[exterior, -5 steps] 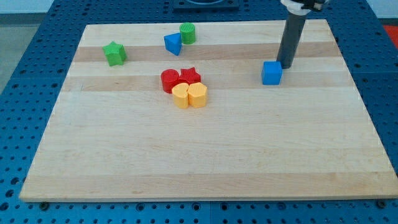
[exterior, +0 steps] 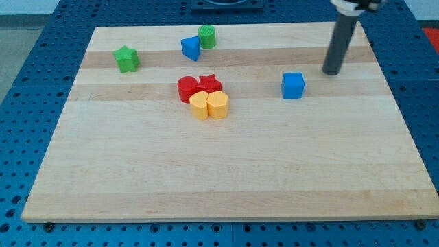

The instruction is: Slide the blue cube towards the left

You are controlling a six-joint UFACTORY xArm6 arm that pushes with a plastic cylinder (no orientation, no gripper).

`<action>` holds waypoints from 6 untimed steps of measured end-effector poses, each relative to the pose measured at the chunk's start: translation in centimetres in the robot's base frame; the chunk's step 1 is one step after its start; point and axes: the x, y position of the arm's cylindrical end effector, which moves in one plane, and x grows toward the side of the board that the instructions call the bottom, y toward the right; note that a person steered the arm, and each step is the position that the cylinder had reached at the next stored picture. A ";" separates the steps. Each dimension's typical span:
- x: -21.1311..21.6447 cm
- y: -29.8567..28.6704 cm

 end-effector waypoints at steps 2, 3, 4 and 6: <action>1.7 2.7; 1.7 -2.7; 1.8 -10.9; 2.1 -15.3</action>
